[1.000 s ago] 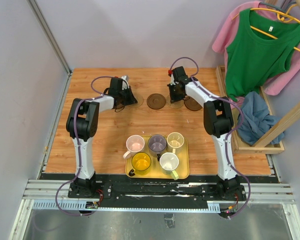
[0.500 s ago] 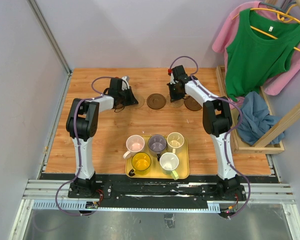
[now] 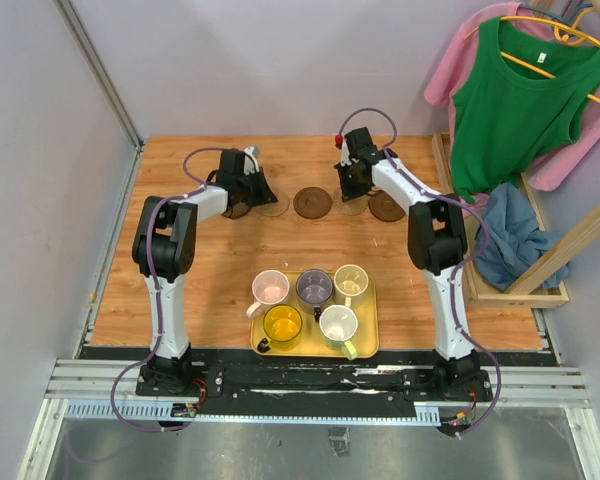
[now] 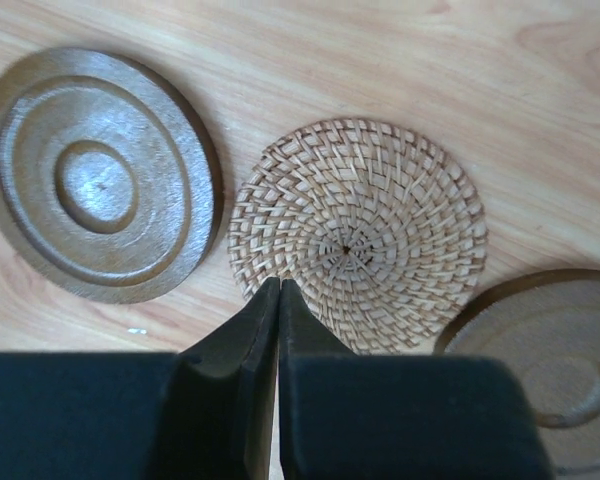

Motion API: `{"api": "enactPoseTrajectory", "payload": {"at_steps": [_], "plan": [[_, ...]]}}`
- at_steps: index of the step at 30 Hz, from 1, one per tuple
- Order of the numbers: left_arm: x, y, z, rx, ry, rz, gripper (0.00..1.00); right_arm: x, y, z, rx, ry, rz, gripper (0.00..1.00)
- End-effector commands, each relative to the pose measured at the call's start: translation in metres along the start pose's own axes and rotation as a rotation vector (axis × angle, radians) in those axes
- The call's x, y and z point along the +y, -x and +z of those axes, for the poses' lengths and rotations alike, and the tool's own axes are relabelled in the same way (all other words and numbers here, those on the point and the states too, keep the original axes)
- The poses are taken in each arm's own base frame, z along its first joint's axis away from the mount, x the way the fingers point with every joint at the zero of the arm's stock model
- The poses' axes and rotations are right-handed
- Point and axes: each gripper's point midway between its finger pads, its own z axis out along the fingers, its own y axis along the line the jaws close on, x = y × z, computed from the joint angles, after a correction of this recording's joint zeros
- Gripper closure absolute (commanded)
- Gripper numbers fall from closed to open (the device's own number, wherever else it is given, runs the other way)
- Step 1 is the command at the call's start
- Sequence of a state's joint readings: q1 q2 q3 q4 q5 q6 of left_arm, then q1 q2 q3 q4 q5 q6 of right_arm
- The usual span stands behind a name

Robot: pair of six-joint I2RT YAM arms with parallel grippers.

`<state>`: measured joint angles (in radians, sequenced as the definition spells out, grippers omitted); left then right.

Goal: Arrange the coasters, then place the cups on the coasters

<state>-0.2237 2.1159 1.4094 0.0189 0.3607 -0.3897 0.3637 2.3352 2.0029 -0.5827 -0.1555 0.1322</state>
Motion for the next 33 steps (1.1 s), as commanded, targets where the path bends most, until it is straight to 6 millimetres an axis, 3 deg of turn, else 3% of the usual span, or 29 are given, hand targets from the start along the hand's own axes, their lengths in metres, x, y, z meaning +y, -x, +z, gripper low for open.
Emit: {"api": "enactPoseTrajectory", "payload": {"at_steps": [1, 6, 12, 18, 23, 29, 33], "plan": [[-0.025, 0.048, -0.013, -0.097, -0.043, 0.047, 0.99, 0.001, 0.035, -0.058, -0.121, -0.017, -0.036, 0.97], [-0.037, 0.065, -0.029, -0.141, -0.052, 0.073, 0.99, -0.022, 0.032, -0.077, -0.139, -0.112, 0.001, 0.97], [-0.033, 0.035, -0.045, -0.115, -0.054, 0.068, 1.0, -0.066, -0.007, -0.076, -0.067, -0.176, 0.162, 0.99], [-0.032, 0.015, -0.077, -0.157, -0.041, 0.074, 0.99, -0.09, -0.05, -0.088, -0.021, -0.261, 0.209, 0.99], [-0.029, 0.003, -0.096, -0.179, -0.02, 0.068, 1.0, -0.095, -0.076, -0.097, 0.004, -0.301, 0.231, 0.99], [-0.025, -0.007, -0.103, -0.181, -0.003, 0.047, 0.99, -0.089, -0.097, -0.083, 0.056, -0.27, 0.269, 0.99], [-0.02, -0.017, -0.102, -0.168, 0.007, 0.025, 1.0, -0.081, -0.1, -0.073, 0.069, -0.219, 0.283, 0.99]]}}
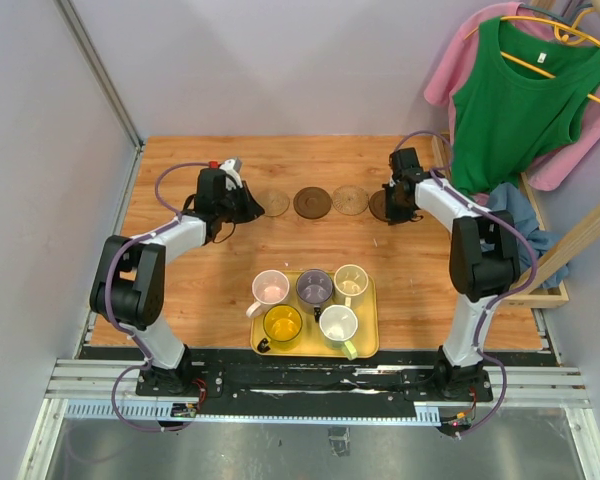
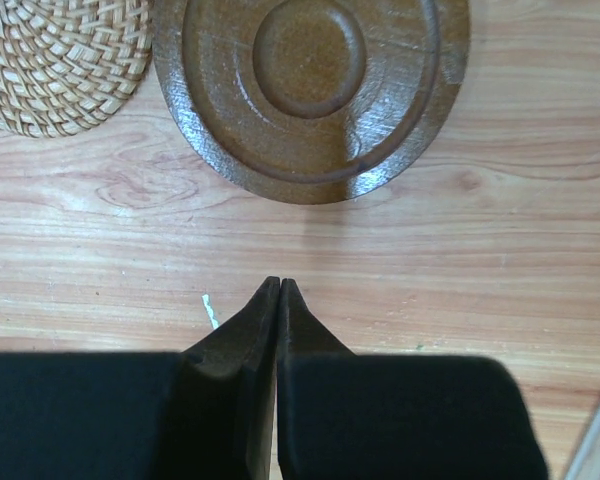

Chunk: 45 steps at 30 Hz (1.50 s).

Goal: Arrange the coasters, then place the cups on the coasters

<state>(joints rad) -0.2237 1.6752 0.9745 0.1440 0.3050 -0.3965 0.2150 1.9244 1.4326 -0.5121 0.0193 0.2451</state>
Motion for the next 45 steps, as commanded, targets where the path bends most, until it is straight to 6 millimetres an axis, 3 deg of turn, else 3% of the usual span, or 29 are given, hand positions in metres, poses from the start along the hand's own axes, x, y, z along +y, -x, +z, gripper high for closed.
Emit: {"api": "enactPoseTrajectory", "payload": {"at_steps": [1, 11, 14, 23, 32, 45], "plan": [[0.003, 0.0, -0.003, -0.031, 0.01, -0.015, 1.0, 0.01, -0.008, 0.01, 0.028, 0.051, 0.037, 0.99], [0.009, -0.006, -0.001, -0.028, 0.025, -0.038, 0.99, 0.032, -0.003, 0.014, 0.028, 0.161, 0.052, 0.99], [0.012, -0.007, -0.002, -0.032, 0.042, -0.039, 0.99, 0.034, -0.008, 0.026, 0.058, 0.161, 0.054, 0.99], [0.015, -0.011, -0.001, -0.02, 0.054, -0.045, 1.0, 0.032, -0.006, 0.041, 0.075, 0.138, 0.053, 0.99], [0.019, -0.015, 0.001, -0.01, 0.063, -0.048, 1.0, 0.033, 0.009, 0.053, 0.063, 0.128, 0.05, 0.99], [0.02, -0.021, 0.003, 0.009, 0.057, -0.054, 1.0, 0.02, 0.02, 0.051, 0.035, 0.069, 0.045, 0.99]]}}
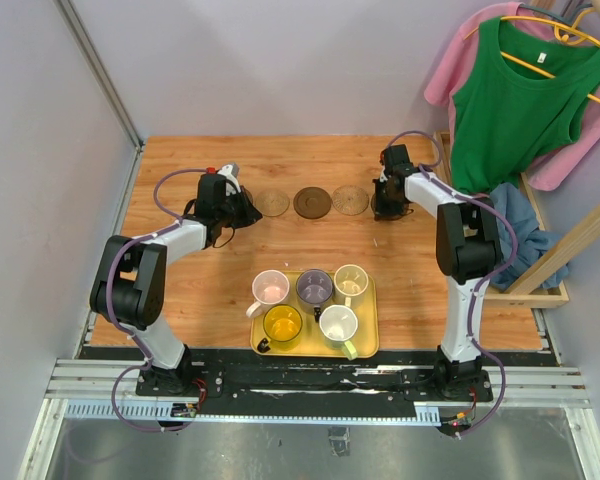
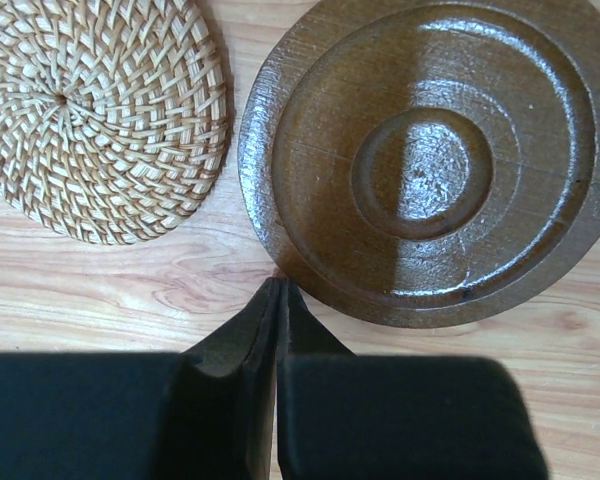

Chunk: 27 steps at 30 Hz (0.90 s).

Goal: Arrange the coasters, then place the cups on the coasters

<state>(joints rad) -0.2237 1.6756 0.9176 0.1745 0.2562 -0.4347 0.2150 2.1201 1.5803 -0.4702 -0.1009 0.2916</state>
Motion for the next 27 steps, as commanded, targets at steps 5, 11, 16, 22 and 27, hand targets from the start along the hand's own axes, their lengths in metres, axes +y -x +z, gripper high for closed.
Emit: {"api": "enactPoseTrajectory", "payload": {"at_steps": [5, 11, 16, 22, 27], "plan": [[0.006, -0.006, 0.003, 0.009, 0.003, -0.01, 1.0, -0.009, 0.008, 0.003, 0.007, -0.043, -0.007, 0.99], [0.005, -0.006, 0.004, 0.01, 0.001, -0.011, 1.0, -0.004, 0.01, -0.002, 0.002, -0.019, -0.014, 0.99], [0.003, -0.002, -0.001, -0.006, 0.001, -0.007, 1.0, 0.012, 0.01, -0.018, -0.022, 0.036, -0.05, 0.99], [-0.008, 0.019, -0.016, -0.064, -0.004, 0.014, 0.99, 0.041, 0.026, -0.065, -0.13, 0.106, -0.141, 0.97], [-0.022, 0.046, -0.041, -0.151, -0.011, 0.043, 1.0, 0.055, 0.048, -0.112, -0.26, 0.152, -0.173, 0.84]]}}
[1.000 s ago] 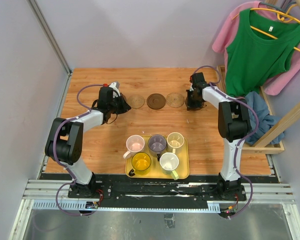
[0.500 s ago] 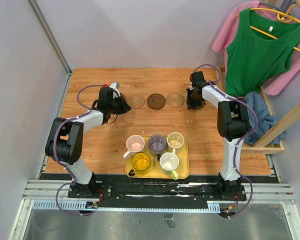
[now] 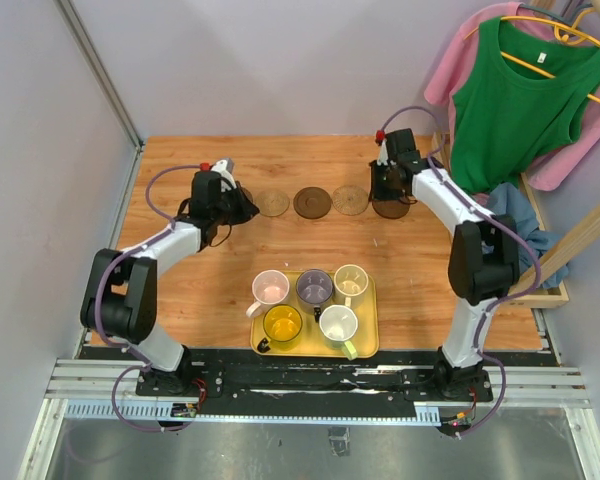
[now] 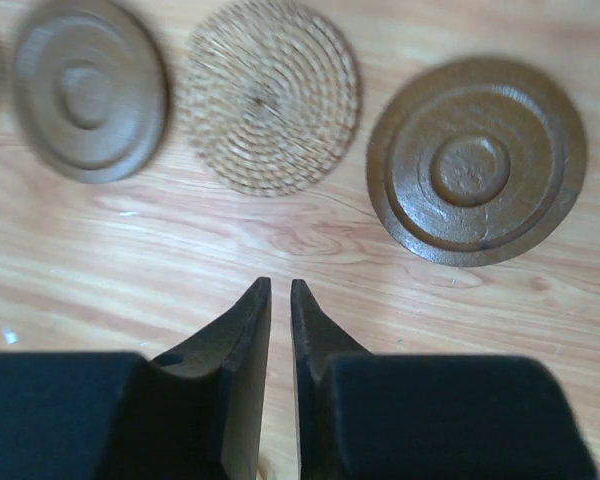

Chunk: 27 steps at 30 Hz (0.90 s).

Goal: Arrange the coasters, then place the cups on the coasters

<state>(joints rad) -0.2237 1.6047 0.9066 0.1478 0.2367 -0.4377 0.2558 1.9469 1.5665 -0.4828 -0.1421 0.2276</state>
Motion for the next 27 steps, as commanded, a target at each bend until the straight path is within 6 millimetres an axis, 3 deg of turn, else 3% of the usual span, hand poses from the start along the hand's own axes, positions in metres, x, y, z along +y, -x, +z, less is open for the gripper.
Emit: {"api": "enactPoseTrajectory", "payload": {"at_steps": [1, 5, 7, 12, 15, 20, 27], "plan": [[-0.016, 0.04, -0.03, -0.132, -0.009, 0.044, 0.99, 0.023, 0.033, -0.051, -0.157, 0.064, -0.069, 0.79], [-0.021, 0.059, -0.056, -0.22, 0.014, 0.053, 0.97, 0.026, 0.043, -0.088, -0.269, 0.069, -0.091, 0.55], [-0.024, 0.066, -0.071, -0.264, 0.02, 0.052, 0.83, 0.024, 0.042, -0.103, -0.317, 0.059, -0.094, 0.47], [-0.031, 0.075, -0.104, -0.345, 0.012, 0.056, 0.37, 0.019, 0.043, -0.146, -0.475, 0.037, -0.075, 0.38], [-0.034, 0.073, -0.119, -0.367, 0.004, 0.055, 0.16, 0.018, 0.044, -0.171, -0.589, 0.034, -0.038, 0.21], [-0.039, 0.069, -0.138, -0.396, -0.022, 0.07, 0.1, 0.012, 0.039, -0.197, -0.672, 0.04, 0.091, 0.01], [-0.038, 0.06, -0.153, -0.402, -0.019, 0.084, 0.09, 0.021, 0.01, -0.199, -0.605, 0.108, 0.064, 0.0]]}}
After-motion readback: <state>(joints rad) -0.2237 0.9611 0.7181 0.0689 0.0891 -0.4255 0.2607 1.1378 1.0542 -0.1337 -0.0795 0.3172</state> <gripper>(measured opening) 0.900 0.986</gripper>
